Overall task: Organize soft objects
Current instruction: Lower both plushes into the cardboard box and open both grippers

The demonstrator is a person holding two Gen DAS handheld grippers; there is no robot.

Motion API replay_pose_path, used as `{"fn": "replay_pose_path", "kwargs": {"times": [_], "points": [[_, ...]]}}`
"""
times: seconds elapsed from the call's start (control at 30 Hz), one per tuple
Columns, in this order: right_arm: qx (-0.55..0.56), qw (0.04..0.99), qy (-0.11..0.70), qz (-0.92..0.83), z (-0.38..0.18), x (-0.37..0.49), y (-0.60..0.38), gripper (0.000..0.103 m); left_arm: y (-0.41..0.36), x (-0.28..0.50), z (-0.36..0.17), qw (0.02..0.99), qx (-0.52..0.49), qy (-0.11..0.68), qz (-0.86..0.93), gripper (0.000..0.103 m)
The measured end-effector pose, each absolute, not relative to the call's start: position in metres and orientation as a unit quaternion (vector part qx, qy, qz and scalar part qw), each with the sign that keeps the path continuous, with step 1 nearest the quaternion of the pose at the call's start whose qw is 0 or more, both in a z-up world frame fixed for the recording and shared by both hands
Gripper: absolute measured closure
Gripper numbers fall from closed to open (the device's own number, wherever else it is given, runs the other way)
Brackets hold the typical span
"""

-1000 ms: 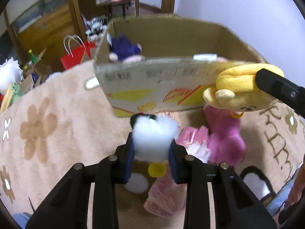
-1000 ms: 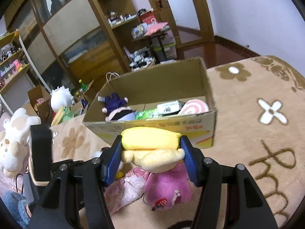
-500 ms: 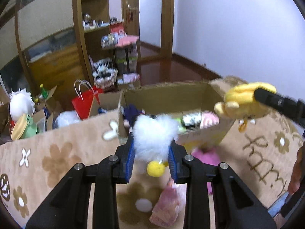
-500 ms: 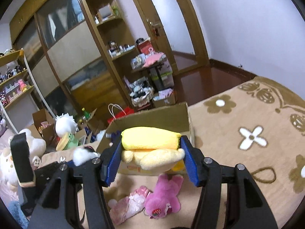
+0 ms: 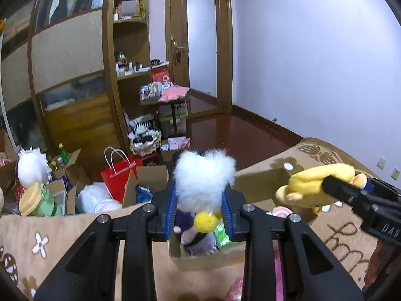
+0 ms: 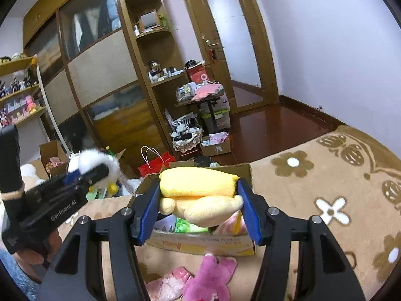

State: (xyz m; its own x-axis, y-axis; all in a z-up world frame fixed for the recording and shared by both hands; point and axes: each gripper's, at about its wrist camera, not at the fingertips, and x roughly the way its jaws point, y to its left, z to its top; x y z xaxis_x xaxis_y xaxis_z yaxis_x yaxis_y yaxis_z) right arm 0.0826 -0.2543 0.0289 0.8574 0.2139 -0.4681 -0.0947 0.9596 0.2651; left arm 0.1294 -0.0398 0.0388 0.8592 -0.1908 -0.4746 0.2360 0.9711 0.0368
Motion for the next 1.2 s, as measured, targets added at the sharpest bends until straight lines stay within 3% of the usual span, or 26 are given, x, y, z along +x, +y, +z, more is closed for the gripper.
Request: {"fn": "replay_pose_path", "kwargs": {"times": [0.5, 1.2], "points": [[0.060, 0.958, 0.264, 0.096, 0.006, 0.122, -0.229, 0.040, -0.049, 0.154, 0.012, 0.961, 0.055, 0.251, -0.100, 0.073], [0.122, 0.936, 0.314, 0.103, -0.039, 0.145, -0.248, 0.035, -0.055, 0.177, -0.041, 0.937, 0.071, 0.330, -0.094, 0.069]]}}
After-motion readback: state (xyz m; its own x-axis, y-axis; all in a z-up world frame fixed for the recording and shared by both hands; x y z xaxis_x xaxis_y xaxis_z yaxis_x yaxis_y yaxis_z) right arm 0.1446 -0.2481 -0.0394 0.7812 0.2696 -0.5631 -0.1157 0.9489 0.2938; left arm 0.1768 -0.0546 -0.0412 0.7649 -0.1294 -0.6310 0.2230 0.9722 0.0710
